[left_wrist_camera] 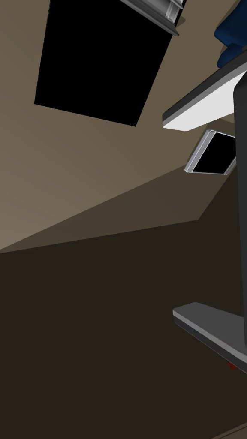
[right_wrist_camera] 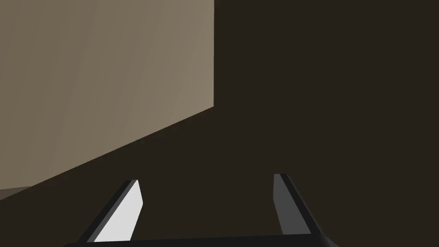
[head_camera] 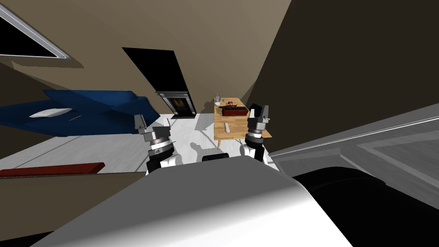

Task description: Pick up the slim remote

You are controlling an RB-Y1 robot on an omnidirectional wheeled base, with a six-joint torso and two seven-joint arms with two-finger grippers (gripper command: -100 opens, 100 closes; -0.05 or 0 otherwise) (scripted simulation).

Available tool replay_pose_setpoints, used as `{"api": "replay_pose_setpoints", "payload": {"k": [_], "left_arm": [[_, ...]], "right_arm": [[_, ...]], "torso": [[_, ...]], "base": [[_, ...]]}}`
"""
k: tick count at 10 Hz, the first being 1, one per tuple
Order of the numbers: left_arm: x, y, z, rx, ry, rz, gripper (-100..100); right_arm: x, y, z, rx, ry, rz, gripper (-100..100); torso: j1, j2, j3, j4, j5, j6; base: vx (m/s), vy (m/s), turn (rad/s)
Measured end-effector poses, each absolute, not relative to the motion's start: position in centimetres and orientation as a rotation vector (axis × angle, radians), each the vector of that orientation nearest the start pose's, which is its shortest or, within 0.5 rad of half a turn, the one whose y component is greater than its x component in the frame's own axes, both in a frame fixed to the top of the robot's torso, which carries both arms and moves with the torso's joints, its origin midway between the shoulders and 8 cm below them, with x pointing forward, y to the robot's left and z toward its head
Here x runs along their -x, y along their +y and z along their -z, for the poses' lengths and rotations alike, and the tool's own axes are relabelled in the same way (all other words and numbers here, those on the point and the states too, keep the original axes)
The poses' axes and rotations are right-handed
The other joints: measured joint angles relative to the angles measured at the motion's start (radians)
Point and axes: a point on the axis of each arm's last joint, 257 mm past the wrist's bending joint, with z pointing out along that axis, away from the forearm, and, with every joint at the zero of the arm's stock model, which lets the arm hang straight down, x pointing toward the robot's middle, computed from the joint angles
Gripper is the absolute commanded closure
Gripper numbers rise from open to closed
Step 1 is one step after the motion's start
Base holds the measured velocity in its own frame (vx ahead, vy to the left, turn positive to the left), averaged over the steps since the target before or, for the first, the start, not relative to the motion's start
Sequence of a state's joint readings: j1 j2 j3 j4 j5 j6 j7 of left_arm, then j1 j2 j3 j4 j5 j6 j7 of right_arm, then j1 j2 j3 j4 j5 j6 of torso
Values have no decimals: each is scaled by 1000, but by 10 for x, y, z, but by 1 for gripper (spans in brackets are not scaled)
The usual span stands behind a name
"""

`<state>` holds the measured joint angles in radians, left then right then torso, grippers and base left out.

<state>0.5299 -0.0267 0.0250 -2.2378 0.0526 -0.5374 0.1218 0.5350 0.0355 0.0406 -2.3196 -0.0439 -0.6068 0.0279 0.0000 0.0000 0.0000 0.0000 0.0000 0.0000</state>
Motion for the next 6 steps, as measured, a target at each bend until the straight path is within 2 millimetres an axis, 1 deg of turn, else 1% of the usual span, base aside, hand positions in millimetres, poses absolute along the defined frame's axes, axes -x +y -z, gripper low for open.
{"api": "replay_pose_setpoints", "payload": {"k": [2,3,5,6], "left_arm": [[-339,301,-4,776,535,1401,0],[-339,301,-4,776,535,1401,0],[-339,301,-4,776,535,1401,0],[-339,301,-4,776,535,1401,0]], "right_arm": [[-323,-272,-42,-606,543,-1353,-100],[-330,-272,-33,-610,587,-1352,-100],[-346,-272,-11,-634,690,-1342,-100],[-358,-273,2,-651,740,-1334,-100]], "torso": [[3,0,0,0,1,0],[4,0,0,0,1,0],[8,-2,-1,0,2,0],[9,-2,-1,-1,2,0]], "base": [[1,66,26],[8,117,35],[28,142,38],[15,95,9]]}}
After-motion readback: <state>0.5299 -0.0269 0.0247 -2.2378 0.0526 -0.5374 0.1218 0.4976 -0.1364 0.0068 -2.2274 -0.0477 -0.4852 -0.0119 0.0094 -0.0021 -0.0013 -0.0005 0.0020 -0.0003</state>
